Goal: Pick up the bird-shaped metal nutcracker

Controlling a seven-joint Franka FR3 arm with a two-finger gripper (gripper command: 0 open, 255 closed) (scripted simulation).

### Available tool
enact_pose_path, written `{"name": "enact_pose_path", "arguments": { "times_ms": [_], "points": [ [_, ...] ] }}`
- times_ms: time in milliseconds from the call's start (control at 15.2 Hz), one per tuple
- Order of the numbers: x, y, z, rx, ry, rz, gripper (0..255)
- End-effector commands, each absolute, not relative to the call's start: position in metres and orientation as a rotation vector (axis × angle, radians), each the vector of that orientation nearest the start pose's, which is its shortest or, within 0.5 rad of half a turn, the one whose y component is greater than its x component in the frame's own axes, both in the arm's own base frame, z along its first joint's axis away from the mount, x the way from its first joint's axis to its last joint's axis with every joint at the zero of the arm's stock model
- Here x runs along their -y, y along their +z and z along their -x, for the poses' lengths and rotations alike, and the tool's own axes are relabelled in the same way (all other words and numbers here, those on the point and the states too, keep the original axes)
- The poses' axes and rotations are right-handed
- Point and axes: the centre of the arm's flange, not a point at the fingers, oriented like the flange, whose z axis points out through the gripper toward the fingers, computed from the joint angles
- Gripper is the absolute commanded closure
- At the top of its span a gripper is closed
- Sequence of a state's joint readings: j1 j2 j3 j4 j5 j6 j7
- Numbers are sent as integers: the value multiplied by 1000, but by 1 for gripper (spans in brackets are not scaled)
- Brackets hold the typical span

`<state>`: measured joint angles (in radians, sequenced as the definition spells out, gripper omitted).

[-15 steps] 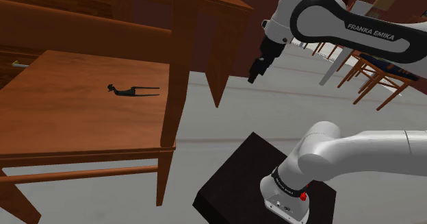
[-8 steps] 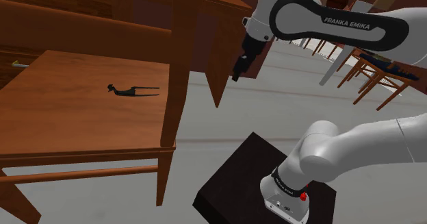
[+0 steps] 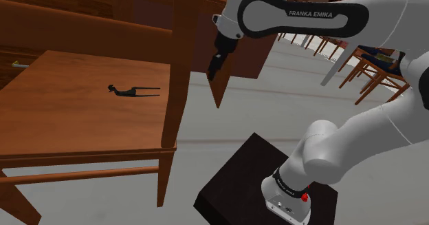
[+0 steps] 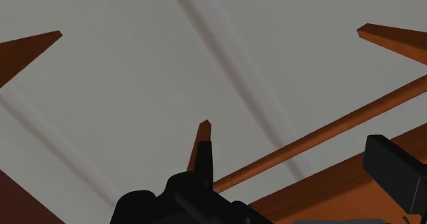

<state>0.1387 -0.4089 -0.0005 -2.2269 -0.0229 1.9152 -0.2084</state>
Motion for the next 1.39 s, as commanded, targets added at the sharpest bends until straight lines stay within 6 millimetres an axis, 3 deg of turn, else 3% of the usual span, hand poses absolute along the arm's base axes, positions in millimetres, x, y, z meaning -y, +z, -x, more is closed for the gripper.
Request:
{"name": "enact_pose_path", "arguments": {
  "times_ms": [0,660,1320],
  "points": [
    [-80,541,-454,635,-162,3090,0],
    [-181,525,-524,1007,-196,2950,0],
    [-296,513,-567,1354,-226,2766,0]
  ]
}}
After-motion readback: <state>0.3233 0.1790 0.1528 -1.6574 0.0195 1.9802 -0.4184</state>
